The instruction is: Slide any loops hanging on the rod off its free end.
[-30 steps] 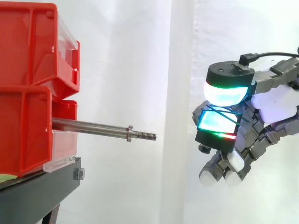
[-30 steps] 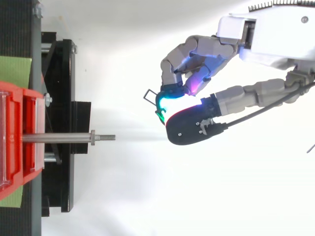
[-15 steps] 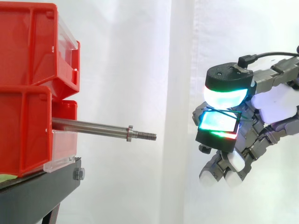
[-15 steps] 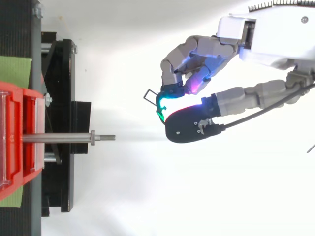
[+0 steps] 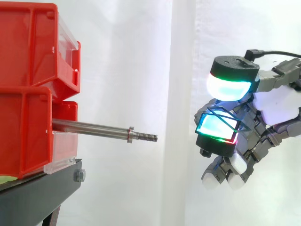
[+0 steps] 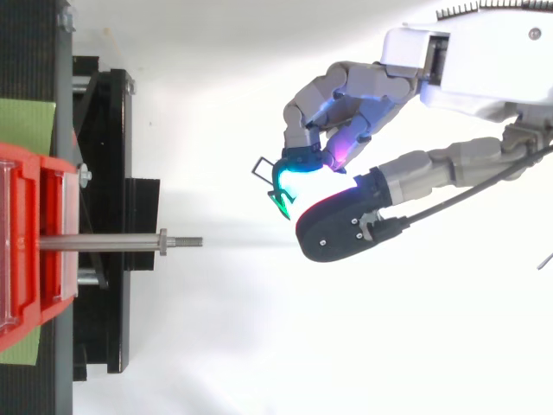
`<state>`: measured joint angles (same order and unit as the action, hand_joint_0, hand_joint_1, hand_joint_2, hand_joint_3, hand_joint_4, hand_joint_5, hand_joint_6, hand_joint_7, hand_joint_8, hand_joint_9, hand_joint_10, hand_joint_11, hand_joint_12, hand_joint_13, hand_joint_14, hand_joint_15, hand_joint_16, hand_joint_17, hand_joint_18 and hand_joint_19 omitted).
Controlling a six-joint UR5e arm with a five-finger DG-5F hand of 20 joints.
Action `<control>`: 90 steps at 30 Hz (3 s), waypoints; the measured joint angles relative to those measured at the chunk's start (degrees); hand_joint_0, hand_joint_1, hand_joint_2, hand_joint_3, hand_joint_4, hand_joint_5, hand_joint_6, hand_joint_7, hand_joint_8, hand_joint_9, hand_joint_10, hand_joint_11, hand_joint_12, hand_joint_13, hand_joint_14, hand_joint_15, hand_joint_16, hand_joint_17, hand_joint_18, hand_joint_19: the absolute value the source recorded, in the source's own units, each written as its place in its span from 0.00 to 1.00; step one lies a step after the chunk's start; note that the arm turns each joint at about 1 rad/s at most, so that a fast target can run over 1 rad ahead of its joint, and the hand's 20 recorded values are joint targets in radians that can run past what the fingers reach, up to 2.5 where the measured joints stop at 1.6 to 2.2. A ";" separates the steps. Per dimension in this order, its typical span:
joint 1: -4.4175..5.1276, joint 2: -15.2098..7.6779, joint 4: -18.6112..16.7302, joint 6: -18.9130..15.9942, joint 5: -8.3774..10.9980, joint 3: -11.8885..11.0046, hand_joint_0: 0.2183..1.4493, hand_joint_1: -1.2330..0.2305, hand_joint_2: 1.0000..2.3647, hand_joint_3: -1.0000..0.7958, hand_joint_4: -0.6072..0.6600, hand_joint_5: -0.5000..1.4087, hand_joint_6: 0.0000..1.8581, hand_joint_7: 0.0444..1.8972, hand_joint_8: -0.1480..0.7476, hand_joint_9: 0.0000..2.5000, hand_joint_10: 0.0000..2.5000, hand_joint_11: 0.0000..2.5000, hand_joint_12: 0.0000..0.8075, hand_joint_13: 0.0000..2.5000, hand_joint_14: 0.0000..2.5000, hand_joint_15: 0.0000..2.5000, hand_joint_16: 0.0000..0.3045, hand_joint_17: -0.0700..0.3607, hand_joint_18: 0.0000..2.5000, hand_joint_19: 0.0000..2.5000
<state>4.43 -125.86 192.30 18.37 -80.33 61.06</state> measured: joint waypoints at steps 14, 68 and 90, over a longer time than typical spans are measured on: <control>0.03 0.01 0.00 0.00 0.09 0.00 0.25 0.39 0.02 0.50 0.54 0.21 0.46 0.59 0.46 0.37 0.01 0.23 0.41 0.19 0.00 0.09 0.16 0.41 0.20 0.14; 0.05 0.00 0.00 0.00 0.09 0.10 0.26 0.37 0.01 0.56 0.47 0.21 0.47 0.55 0.48 0.38 0.01 0.22 0.46 0.20 0.00 0.08 0.19 0.46 0.22 0.13; 1.39 0.67 5.09 10.44 4.00 -0.19 0.27 0.41 0.01 0.51 0.46 0.20 0.47 0.53 0.43 0.44 0.01 0.30 0.46 0.20 0.00 0.08 0.18 0.45 0.21 0.13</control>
<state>5.82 -125.19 197.40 28.81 -76.33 60.88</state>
